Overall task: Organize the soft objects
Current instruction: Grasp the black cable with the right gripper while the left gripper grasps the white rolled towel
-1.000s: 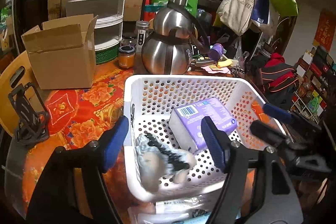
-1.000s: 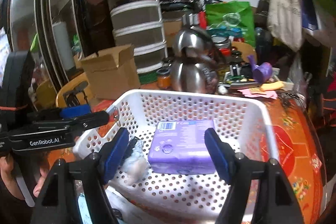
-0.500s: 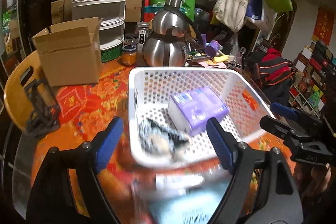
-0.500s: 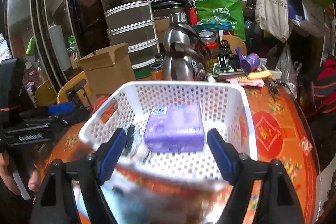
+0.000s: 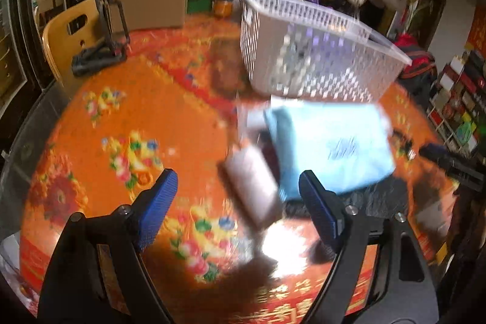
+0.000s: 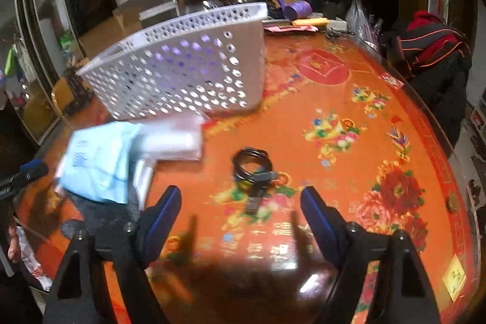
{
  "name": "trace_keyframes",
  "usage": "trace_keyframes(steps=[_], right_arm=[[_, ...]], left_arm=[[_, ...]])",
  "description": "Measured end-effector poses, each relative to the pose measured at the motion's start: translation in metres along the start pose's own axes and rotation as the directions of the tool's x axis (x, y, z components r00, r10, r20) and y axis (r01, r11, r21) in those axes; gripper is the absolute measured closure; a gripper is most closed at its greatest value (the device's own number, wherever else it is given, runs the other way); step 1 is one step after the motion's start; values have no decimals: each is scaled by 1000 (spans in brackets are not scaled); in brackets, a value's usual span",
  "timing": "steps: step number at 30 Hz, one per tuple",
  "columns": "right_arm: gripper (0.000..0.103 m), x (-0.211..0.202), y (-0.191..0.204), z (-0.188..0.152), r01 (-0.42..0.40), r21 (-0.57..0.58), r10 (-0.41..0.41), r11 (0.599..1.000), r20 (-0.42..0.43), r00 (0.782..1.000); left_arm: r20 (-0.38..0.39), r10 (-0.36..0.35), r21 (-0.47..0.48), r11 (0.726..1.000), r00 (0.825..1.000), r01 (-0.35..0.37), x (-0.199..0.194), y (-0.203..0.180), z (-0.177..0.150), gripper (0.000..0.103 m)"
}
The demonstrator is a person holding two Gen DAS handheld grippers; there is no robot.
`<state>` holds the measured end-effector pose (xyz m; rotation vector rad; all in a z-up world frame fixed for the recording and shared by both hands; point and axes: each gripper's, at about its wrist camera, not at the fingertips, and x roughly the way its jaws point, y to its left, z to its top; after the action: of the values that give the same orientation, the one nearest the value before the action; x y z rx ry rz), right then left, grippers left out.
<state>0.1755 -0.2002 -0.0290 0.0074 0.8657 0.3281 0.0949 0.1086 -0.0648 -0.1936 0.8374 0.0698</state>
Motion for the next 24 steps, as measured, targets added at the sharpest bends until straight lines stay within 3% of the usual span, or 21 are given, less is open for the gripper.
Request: trace_keyframes(steps=[3,6,13,15,18,20,24], right_arm=[[37,14,-3,1,15,-10,-15,1000,-29,999],[38,30,-2,4,10,-25,-12,1000,-68,998],[46,47,0,15,25,-28,-27,999,-84,996],[55,49,0,17,27,-31,-30,999,-82,996],[65,49,0,17,35,-38,-38,999,-76,996],[68,48,1,16,28,-38,-31,999,-76,997],[68,48,3,16,34,-52,-38,998,-76,996]], left_arm=[[-16,-14,-3,1000,1000,14,9,0,-7,23],[-17,21,8,1000,1000,-21,15,-4,-11,25],[-27,20,-9,1000,999,-20,23,-1,-5,28],[-25,25,-18,1000,999,-25,27,0,-3,28],[-27,20,-23,1000,999,-21,31,1,0,41],[-54,-1,-33,999,999,-1,39,0,2,60],[-49,-2,-27,1000,999,1,42,-3,6,72]])
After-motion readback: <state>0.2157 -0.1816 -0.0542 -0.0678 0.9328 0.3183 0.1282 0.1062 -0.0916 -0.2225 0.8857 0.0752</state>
